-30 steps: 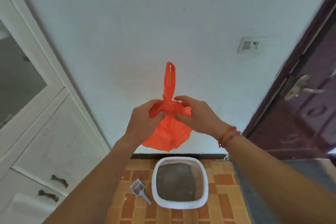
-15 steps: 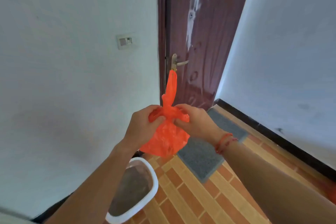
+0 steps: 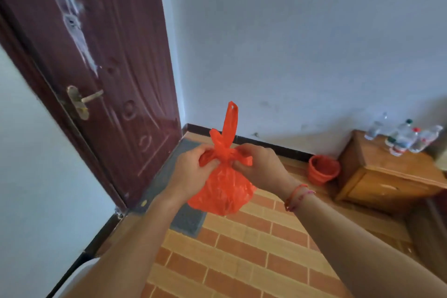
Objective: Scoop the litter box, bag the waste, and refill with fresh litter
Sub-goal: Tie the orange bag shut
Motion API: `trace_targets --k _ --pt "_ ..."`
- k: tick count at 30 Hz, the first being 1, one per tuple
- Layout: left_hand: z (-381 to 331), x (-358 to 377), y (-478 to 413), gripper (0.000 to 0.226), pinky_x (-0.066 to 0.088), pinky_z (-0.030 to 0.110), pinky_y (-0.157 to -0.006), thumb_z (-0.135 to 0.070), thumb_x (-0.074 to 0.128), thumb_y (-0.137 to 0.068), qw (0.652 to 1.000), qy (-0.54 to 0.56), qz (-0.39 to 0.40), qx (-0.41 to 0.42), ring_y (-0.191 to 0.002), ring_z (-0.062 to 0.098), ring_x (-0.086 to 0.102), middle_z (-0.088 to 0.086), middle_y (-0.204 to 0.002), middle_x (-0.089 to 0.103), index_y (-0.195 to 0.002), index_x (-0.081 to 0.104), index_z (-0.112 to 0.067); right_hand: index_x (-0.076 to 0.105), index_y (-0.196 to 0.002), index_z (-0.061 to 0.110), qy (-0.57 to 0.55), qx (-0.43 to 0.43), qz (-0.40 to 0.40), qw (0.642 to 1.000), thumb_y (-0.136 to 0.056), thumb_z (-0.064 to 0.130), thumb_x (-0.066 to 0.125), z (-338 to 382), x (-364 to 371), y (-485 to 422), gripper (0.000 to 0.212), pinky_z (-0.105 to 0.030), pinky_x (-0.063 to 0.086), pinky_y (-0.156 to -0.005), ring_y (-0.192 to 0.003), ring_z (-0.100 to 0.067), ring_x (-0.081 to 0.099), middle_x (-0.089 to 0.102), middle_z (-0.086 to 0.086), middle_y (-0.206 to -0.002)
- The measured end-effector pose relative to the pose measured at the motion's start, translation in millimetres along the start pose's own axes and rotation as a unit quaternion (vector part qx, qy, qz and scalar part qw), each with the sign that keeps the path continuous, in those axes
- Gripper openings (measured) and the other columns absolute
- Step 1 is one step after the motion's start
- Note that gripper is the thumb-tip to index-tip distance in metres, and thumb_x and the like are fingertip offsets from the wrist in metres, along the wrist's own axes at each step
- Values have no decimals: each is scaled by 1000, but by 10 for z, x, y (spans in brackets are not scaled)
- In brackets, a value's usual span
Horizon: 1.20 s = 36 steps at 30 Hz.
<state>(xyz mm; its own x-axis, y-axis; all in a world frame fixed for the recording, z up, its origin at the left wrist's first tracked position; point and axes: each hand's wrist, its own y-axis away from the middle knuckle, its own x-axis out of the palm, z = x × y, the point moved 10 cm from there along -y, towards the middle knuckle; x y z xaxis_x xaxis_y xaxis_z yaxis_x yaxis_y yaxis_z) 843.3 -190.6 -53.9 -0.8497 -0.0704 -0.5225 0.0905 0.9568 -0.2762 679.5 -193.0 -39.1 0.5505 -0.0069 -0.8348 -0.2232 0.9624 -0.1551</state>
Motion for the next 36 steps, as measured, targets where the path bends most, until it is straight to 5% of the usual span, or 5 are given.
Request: trace_targets --k 6,12,17,27,36 --pt "-368 1021 -368 22 47 11 -79 -24 74 -87 993 47 97 39 -89 -5 65 -15 -96 73 -108 72 -27 68 -107 25 12 122 -52 991 -85 39 62 -865 -462 343 27 -37 53 -81 -91 -17 66 73 6 -96" --pt "-639 1806 -478 20 39 11 -69 -25 78 -82 974 73 184 112 -77 -9 61 -21 -83 69 -101 73 -29 70 -107 22 35 218 -116 969 -84 36 66 -1423 -727 778 26 -30 49 -78 -91 -18 67 73 5 -96" --pt "-738 2103 -461 23 47 15 -75 -34 76 -84 958 82 246 121 -87 -1 64 -13 -94 73 -106 73 -26 69 -109 22 32 259 -142 955 -86 36 66 -1643 -753 989 27 -21 39 -71 -92 -15 65 72 6 -98" --pt "-887 2597 -529 12 41 15 -63 -41 74 -84 935 91 308 149 -70 -5 60 -26 -74 66 -93 70 -36 70 -106 24 34 313 -175 933 -87 38 64 -2039 -848 1170 25 -31 52 -77 -91 -14 66 73 7 -97" --pt "-861 3567 -867 48 55 35 -85 -61 70 -81 914 72 366 158 -98 0 65 -18 -107 70 -121 64 -34 71 -101 23 23 351 -174 920 -87 32 61 -3007 -1002 1085 19 -31 54 -74 -86 -14 66 72 7 -92"
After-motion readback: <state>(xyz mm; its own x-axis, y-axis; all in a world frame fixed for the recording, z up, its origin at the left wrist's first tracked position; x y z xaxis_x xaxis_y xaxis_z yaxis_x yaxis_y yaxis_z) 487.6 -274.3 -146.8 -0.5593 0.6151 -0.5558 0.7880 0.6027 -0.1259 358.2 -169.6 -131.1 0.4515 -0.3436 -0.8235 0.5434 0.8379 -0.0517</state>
